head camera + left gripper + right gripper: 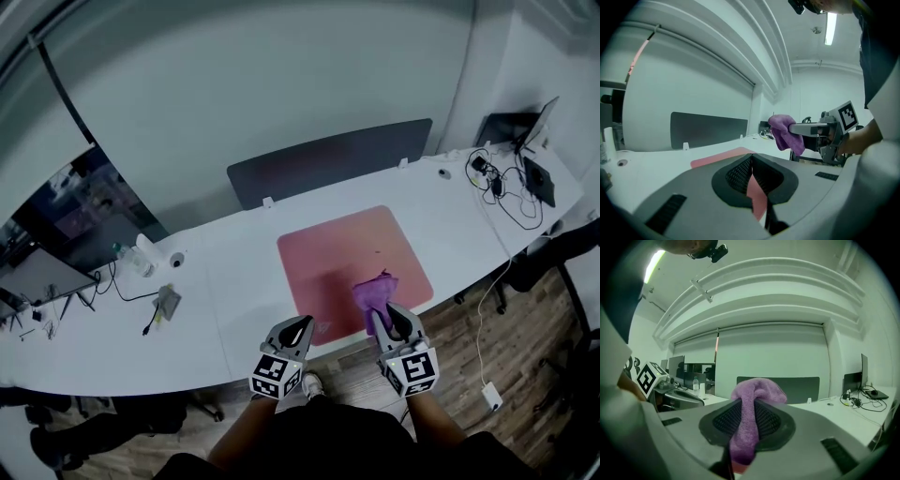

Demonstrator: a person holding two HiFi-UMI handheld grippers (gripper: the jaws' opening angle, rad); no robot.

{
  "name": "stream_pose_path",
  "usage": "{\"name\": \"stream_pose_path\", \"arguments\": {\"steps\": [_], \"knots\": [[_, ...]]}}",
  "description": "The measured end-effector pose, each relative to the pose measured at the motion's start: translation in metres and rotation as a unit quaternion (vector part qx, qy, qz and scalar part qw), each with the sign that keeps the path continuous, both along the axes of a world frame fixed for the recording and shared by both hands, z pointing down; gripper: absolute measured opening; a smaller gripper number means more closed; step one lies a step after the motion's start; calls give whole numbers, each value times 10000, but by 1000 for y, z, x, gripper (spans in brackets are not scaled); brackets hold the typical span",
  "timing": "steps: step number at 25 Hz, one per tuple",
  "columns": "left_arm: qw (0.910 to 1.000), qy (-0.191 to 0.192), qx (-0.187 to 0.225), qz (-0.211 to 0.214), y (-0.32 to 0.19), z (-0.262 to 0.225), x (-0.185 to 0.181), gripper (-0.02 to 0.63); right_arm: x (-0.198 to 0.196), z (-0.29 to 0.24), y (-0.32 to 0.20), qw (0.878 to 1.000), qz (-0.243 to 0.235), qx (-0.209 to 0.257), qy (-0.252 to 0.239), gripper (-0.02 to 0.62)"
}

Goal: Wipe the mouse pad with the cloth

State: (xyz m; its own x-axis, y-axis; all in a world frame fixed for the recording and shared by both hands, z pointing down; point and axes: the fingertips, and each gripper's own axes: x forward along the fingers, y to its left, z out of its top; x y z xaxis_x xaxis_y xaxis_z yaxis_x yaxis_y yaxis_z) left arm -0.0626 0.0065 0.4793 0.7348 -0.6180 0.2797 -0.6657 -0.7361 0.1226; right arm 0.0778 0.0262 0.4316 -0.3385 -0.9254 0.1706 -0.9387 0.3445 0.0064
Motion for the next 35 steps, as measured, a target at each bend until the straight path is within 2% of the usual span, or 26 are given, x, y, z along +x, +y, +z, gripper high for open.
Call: {"name": "stream_pose_path", "arguments": {"steps": [6, 11, 22, 27, 31, 35], "knots": [[9996, -24, 63, -284, -31, -3, -53, 21, -29, 9, -19, 9995, -73, -254, 147, 84], [9986, -6, -68, -527, -44, 5, -82, 21, -50, 5, -40, 9996, -127, -156, 175, 84], [9970, 116, -170, -752, -69, 13, -91, 21, -70, 9, -84, 9990, -356, -258, 45, 84], [9957, 44, -197, -900, -87, 16, -92, 21, -66, 24, -113, 9966, -394, -624, -360, 84], [9945, -164, -173, -1019, -103, 22, -91, 21, -69, 36, -139, 9950, -537, -754, -371, 84], [9921, -146, -264, -1218, -120, 29, -91, 21, -72, 52, -161, 9927, -713, -928, -302, 84]]}}
